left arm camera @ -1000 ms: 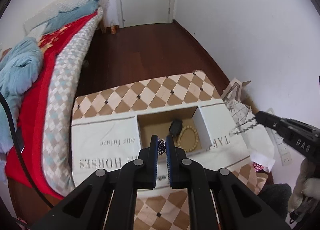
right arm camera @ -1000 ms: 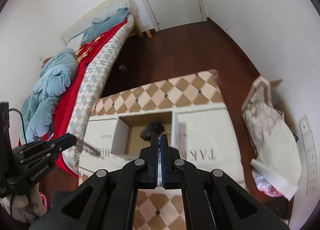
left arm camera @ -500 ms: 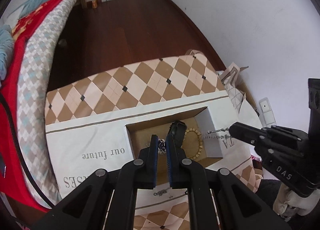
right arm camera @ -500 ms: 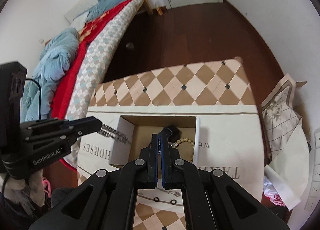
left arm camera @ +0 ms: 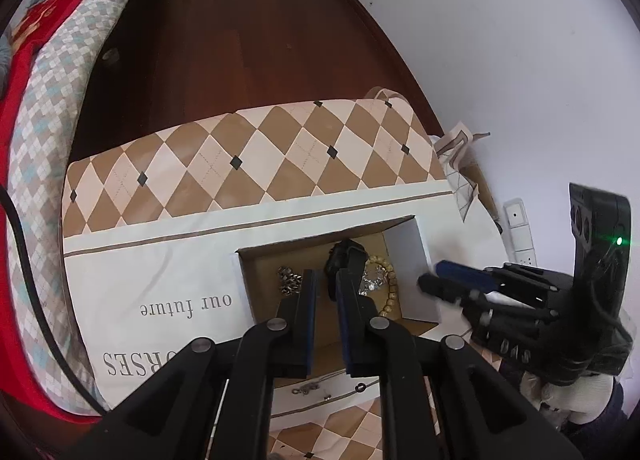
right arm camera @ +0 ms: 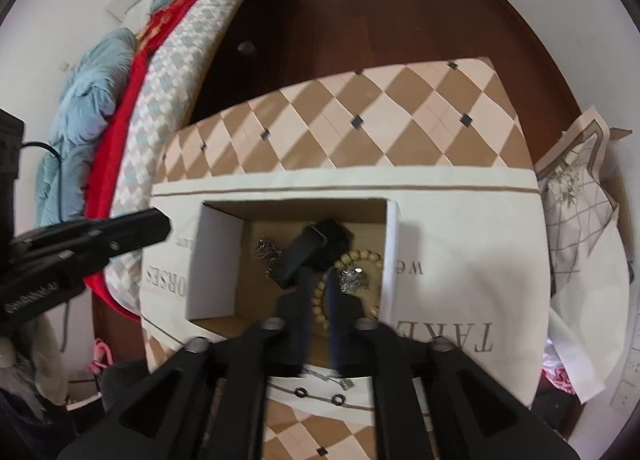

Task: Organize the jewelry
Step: 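Carry the chain bracelet and necklace into the white box and release both, then move both tools back toward the rings and thin chain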

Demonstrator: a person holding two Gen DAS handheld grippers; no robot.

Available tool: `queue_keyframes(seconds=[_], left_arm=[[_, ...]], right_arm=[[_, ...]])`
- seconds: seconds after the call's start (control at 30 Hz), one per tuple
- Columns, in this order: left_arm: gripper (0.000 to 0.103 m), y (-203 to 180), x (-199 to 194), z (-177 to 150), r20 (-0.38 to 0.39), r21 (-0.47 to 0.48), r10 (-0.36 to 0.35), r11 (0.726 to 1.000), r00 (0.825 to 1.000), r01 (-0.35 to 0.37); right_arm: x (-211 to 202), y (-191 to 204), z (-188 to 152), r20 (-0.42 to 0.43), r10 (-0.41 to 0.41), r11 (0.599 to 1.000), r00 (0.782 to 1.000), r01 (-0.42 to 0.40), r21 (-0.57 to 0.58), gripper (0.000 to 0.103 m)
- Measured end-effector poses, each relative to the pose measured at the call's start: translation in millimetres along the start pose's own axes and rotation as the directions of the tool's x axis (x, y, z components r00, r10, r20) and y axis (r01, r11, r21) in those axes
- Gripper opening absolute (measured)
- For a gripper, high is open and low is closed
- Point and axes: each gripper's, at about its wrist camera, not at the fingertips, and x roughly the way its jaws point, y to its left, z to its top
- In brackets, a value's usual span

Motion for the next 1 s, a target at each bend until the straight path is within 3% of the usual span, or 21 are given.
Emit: queue_keyframes(seconds=[0.03, 0.07, 0.1, 0.13, 0.17, 0.3, 0.53, 0.8, 1.0], left_arm=[[0.014, 0.3, -0.9, -0.3, 0.005, -0.002, 0.016, 1.000, 1.000, -0.016], [0.030, 1.3, -1.8, -0.7, 0.009, -0.007, 0.029, 1.000, 1.000, -0.029], [0.044, 2.5, -3.5, -1.5, 0.019, -0.012, 0.045, 0.999, 0.999, -0.045], [0.078, 4.1, -5.2, -2.3, 0.030, -0.017, 0.074, 0.997, 0.997, -0.074], [0.096, 5.9, -7.3, -3.6, 0.043, -0.022, 0.104, 0.994, 0.994, -0.103], [0.096, 15.4, -12.9, -10.9, 0.063, -0.050, 0.164, 0.986, 0.984, -0.161], [0.101, 20.8, -26.7, -31.0, 0.122, -0.069, 0.257, 0.966, 0.959, -0.250], [0.102, 14.0, -53.7, -69.5, 0.248, -0.143, 0.402, 0.915, 0.881, -0.377], [0.102, -0.2, -71.1, -102.4, 0.310, -0.180, 0.435, 0.900, 0.845, -0.398]], right_arm=[[-0.7, -0.3, -1.5, 0.003, -0.008, 1.000, 1.000, 0.008, 0.000, 0.057], [-2.2, -0.1, -3.4, 0.010, -0.020, 1.000, 1.000, 0.020, -0.003, 0.076], [-4.5, -0.1, -5.4, 0.017, -0.034, 0.999, 0.999, 0.034, -0.004, 0.079], [-6.4, 0.2, -6.8, 0.022, -0.052, 0.999, 0.998, 0.053, -0.006, 0.080], [-8.5, 0.5, -8.9, 0.026, -0.069, 0.998, 0.997, 0.070, -0.010, 0.080], [-16.5, 0.9, -14.8, 0.048, -0.141, 0.990, 0.989, 0.142, -0.016, 0.097], [-31.2, 0.5, -28.6, 0.104, -0.258, 0.965, 0.961, 0.261, -0.013, 0.103], [-57.8, 9.2, -59.1, 0.209, -0.334, 0.941, 0.919, 0.339, 0.012, 0.103], [-80.5, 19.0, -89.3, 0.283, -0.366, 0.927, 0.886, 0.375, 0.025, 0.103]])
